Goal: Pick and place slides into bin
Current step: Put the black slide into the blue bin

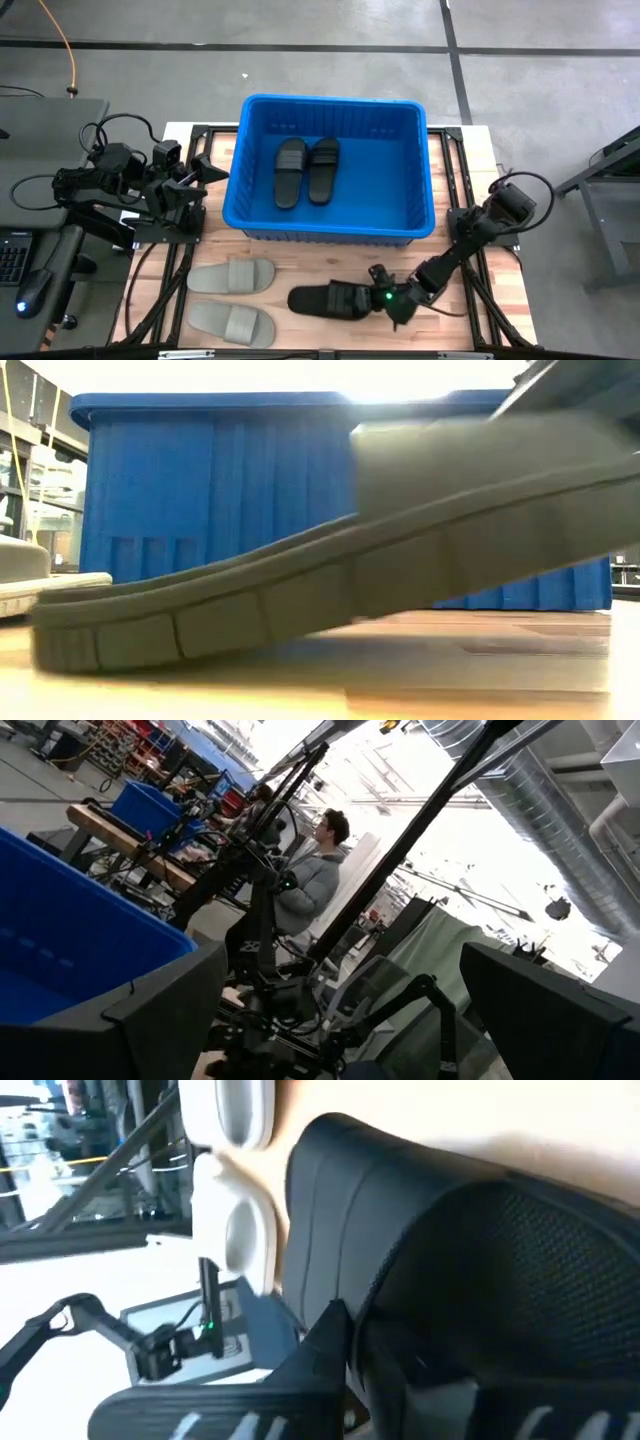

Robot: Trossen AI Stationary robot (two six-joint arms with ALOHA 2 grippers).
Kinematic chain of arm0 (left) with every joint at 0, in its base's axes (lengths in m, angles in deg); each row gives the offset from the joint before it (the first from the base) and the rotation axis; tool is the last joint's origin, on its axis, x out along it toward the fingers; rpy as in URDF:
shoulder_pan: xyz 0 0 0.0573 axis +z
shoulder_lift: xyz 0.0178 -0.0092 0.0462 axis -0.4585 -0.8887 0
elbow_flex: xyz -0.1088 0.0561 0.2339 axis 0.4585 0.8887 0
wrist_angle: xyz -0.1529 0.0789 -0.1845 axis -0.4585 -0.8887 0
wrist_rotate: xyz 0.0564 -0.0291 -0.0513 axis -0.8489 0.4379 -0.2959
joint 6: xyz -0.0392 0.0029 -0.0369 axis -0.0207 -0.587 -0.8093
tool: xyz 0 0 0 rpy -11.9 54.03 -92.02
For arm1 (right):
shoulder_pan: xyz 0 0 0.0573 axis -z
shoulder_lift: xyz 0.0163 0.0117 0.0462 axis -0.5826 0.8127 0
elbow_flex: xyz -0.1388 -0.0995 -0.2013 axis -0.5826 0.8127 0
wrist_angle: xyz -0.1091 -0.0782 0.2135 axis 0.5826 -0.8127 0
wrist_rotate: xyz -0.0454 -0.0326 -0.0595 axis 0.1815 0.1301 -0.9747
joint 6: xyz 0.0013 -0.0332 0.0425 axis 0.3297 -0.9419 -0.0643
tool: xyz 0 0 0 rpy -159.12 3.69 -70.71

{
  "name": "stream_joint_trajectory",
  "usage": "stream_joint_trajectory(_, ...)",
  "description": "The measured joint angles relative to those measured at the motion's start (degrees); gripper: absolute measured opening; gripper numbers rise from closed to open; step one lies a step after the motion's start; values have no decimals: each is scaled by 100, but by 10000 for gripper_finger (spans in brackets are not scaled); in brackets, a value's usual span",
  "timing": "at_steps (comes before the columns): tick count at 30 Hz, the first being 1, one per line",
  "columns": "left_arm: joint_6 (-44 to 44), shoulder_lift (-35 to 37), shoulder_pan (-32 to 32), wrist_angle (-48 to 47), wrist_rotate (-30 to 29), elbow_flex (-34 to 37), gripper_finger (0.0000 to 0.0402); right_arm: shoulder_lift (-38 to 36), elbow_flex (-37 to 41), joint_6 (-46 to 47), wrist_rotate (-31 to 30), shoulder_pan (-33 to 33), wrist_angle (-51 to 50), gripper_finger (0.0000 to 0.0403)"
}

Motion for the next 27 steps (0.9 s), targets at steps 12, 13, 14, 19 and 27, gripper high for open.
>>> stream_joint_trajectory(12,-61,-64,0,-5,17,0,392,-11,-946,-511,-857,-648,-115,0)
stream_joint_trajectory(13,-63,-82,0,-13,48,0,392,-13,-1092,-631,-790,-624,-201,0)
stream_joint_trajectory(14,-63,-98,0,-10,103,0,392,-13,-1247,-772,-741,-596,-288,0)
stream_joint_trajectory(19,-184,-275,0,-20,482,-2,392,-26,-2106,-1426,-716,-396,-1156,0)
stream_joint_trajectory(27,-545,-630,0,-316,1223,-2,392,-24,-3662,-2316,-448,92,-3685,0)
